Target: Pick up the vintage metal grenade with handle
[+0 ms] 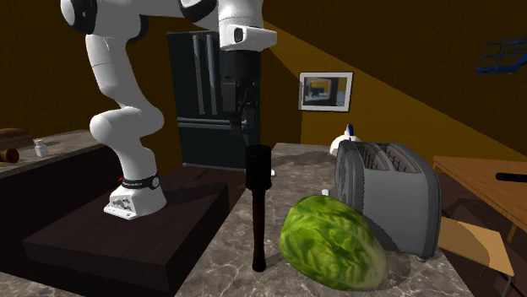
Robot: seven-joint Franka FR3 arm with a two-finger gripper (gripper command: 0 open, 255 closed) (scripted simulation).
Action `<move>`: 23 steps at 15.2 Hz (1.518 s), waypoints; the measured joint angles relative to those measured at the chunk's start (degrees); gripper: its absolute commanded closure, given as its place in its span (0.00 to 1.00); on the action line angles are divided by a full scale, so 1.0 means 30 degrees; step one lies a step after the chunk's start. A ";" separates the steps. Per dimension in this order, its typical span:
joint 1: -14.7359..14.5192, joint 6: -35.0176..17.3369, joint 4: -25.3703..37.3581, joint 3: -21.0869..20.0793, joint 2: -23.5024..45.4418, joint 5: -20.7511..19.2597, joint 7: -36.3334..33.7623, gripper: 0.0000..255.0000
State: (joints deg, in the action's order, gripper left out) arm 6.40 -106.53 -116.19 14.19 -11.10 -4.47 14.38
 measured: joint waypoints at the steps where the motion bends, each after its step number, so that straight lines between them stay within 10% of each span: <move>1: 0.0085 -0.0108 0.0444 0.0203 0.0485 0.0138 0.0335 0.00; 7: 0.0648 -0.0560 0.3730 0.1151 0.3980 0.1328 0.2223 0.00; 14: 0.0721 -0.2185 0.2634 0.1209 0.4516 0.1520 0.2419 0.00; 15: 0.0717 -0.2288 0.2539 0.1205 0.4524 0.1521 0.2410 1.00; 23: 0.0727 -0.2395 0.2482 0.1213 0.4527 0.1533 0.2434 1.00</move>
State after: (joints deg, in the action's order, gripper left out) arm 8.59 -113.71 -108.75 17.83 2.48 0.13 21.68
